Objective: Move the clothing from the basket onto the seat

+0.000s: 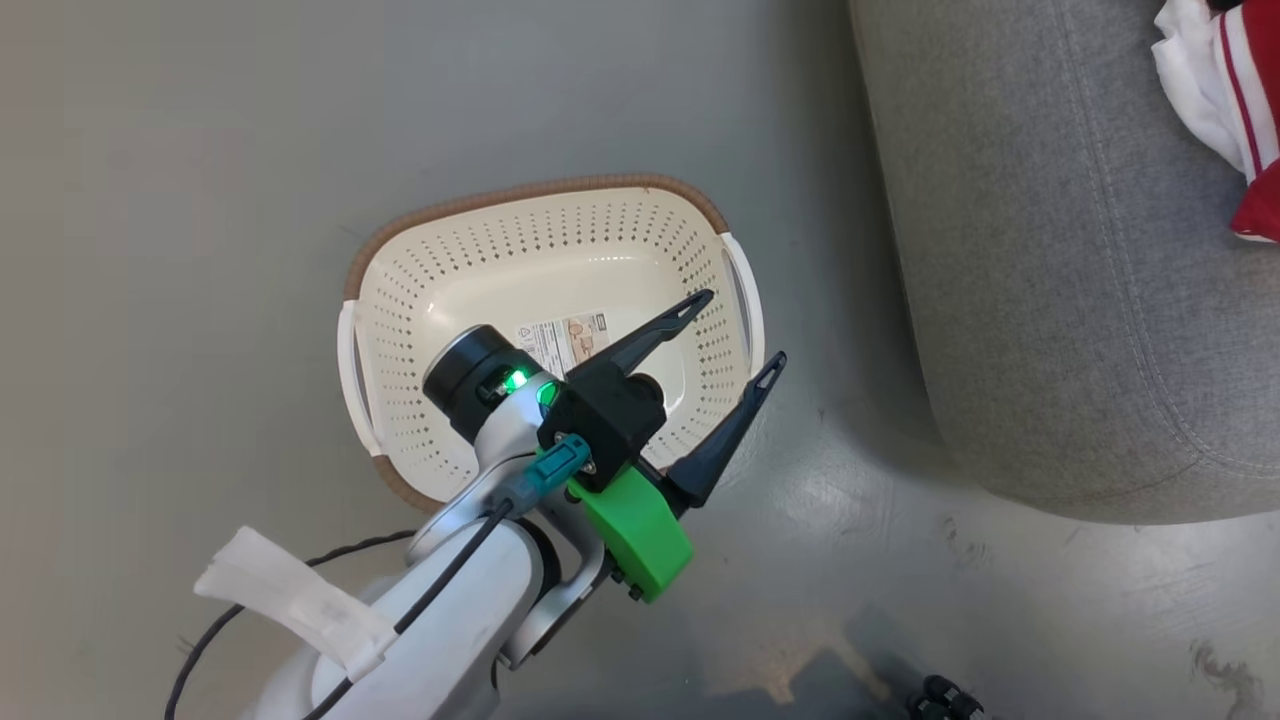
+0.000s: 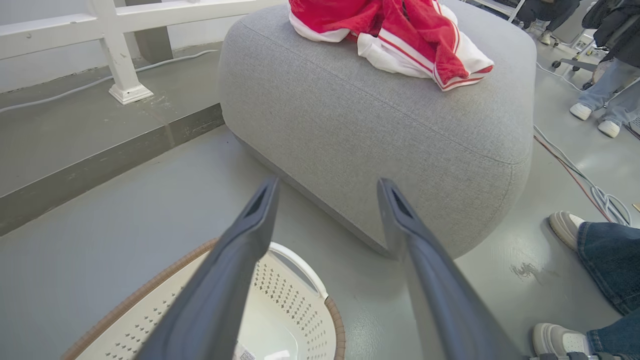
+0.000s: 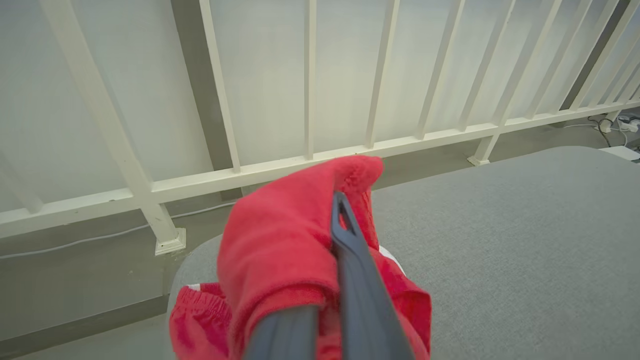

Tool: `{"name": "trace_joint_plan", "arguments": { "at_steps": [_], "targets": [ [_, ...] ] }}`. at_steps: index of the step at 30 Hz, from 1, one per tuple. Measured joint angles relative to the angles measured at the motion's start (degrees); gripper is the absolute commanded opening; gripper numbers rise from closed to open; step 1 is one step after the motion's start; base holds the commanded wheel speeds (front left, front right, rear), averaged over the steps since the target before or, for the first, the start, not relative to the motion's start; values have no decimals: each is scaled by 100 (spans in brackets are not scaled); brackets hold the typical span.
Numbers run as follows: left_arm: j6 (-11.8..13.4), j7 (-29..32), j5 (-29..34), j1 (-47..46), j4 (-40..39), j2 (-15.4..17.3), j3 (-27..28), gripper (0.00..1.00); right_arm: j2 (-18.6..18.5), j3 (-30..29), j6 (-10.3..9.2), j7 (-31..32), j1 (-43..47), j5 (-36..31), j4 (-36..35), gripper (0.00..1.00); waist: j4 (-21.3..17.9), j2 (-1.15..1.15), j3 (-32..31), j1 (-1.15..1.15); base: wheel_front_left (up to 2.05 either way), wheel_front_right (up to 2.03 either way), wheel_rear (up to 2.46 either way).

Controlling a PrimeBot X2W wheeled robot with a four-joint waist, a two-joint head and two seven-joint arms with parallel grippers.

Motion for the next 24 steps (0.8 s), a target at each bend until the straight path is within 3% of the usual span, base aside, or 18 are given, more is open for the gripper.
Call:
{"name": "trace_joint_plan", "arguments": {
  "at_steps": [17,18,19,20,21,24],
  "targets": [
    [1,2,114,-53,2,141,79,100,594,226,14,-162,569,51,994,0,-143,0,117,0,0,0,0],
    [2,2,114,-53,3,157,97,100,627,241,16,-174,567,51,1015,32,-163,0,114,0,0,0,0],
    [2,2,114,-53,3,158,110,100,650,247,16,-189,566,51,1040,47,-184,0,109,0,0,0,0],
    [2,1,114,-53,3,158,114,100,668,260,20,-219,566,51,1058,84,-206,0,104,0,0,0,0],
    [2,0,113,-53,3,157,119,100,677,274,35,-229,564,51,1081,100,-229,0,97,0,0,0,0],
    [2,-8,112,-52,9,162,158,100,708,348,71,-282,563,47,1148,100,-299,0,69,-1,0,0,0]
  ]
}}
